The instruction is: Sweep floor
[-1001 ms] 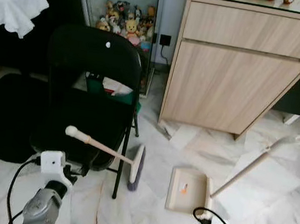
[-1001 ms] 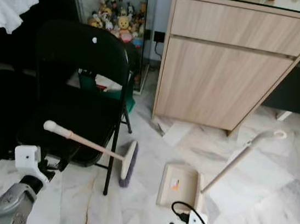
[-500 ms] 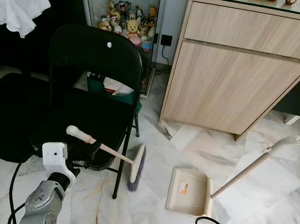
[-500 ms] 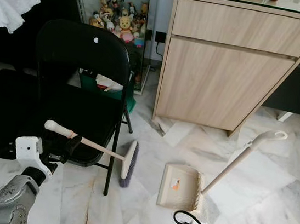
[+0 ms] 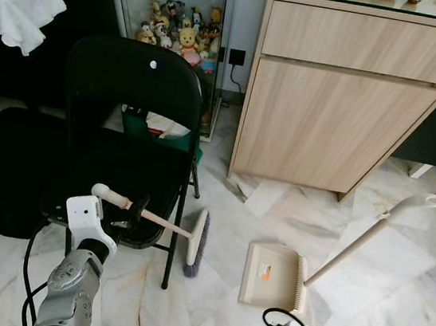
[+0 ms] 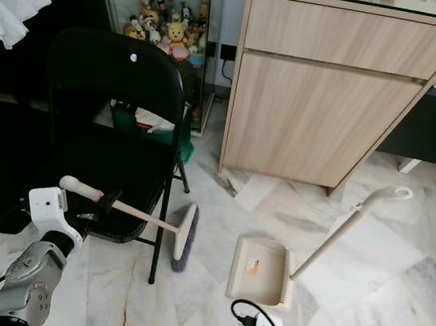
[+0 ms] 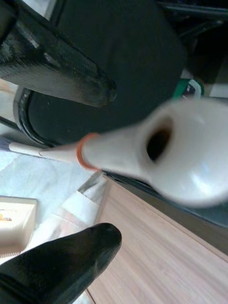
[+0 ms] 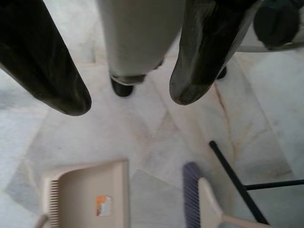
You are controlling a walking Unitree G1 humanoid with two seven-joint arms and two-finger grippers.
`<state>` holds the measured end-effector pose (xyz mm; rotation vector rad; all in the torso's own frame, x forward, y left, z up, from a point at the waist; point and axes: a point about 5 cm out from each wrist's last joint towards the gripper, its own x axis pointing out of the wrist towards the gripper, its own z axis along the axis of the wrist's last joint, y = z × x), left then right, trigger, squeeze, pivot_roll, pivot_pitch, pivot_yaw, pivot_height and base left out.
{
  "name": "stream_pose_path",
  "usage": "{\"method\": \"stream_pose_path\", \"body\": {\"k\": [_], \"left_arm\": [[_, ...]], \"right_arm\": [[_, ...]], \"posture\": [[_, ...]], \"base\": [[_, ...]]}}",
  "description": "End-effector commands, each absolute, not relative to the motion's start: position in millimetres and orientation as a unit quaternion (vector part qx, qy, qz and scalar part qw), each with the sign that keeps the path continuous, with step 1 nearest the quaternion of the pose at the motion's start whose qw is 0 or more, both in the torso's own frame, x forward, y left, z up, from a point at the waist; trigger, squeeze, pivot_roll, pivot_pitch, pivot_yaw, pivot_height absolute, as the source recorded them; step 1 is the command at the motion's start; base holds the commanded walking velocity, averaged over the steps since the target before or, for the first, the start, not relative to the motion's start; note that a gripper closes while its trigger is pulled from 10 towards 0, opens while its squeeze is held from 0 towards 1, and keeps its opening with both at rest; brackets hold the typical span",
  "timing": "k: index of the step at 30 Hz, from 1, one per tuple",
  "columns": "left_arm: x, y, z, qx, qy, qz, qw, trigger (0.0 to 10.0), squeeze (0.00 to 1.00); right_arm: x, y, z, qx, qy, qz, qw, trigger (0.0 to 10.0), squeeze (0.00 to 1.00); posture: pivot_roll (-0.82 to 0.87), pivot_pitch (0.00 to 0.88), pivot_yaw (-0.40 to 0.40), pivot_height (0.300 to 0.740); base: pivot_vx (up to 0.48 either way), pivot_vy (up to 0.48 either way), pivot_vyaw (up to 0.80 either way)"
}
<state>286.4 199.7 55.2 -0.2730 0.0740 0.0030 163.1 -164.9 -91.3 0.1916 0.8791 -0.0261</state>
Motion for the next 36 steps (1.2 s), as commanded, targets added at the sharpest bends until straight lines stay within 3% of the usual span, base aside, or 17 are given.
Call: {"method": "stream_pose_path", "body": {"k": [1,10,19,28,29,30,31,32,36], "left_arm": [[284,203,49,-0.132,0.046,0.011,0.99,10.0,0.0],[289,204,46,-0.129,0.041,0.015,0.991,10.0,0.0],[298,203,50,-0.131,0.027,0.016,0.991,10.0,0.0],[301,203,51,-0.13,0.017,0.019,0.991,10.0,0.0],[301,203,51,-0.129,0.018,0.019,0.991,8.1,0.0],[301,203,51,-0.129,0.018,0.02,0.991,4.0,0.0],[301,203,51,-0.129,0.019,0.02,0.991,2.5,0.0],[301,203,50,-0.129,0.02,0.021,0.991,0.0,0.0],[301,203,50,-0.129,0.018,0.021,0.991,0.0,0.0]], "right_arm": [[150,-176,-95,0.09,0.434,-0.022,0.896,10.0,0.0],[155,-210,-89,0.083,0.426,-0.037,0.9,10.0,0.0],[163,-181,-91,0.086,0.431,-0.024,0.898,10.0,0.0],[156,-178,-93,0.086,0.435,-0.023,0.896,10.0,0.0],[155,-181,-93,0.085,0.435,-0.024,0.896,10.0,0.0],[154,-184,-93,0.085,0.434,-0.025,0.896,10.0,0.0],[152,-192,-93,0.085,0.432,-0.029,0.897,10.0,0.0],[149,-198,-93,0.084,0.432,-0.031,0.898,10.0,0.0],[140,-223,-90,0.082,0.43,-0.04,0.898,10.0,0.0]], "posture": [[-0.15,0.182,-0.017,0.74],[-0.17,0.19,-0.028,0.74],[-0.17,0.193,-0.035,0.74],[-0.18,0.191,-0.038,0.74],[-0.18,0.19,-0.038,0.74],[-0.18,0.19,-0.038,0.74],[-0.18,0.19,-0.038,0.74],[-0.18,0.19,-0.038,0.74],[-0.18,0.189,-0.039,0.74]], "base": [[0.0,0.0,0.0],[0.0,0.0,0.0],[0.0,0.0,0.0],[0.0,0.0,0.0],[0.0,0.0,0.0],[0.0,0.0,0.0],[0.0,0.0,0.0],[0.0,0.0,0.0],[0.0,0.0,0.0]]}}
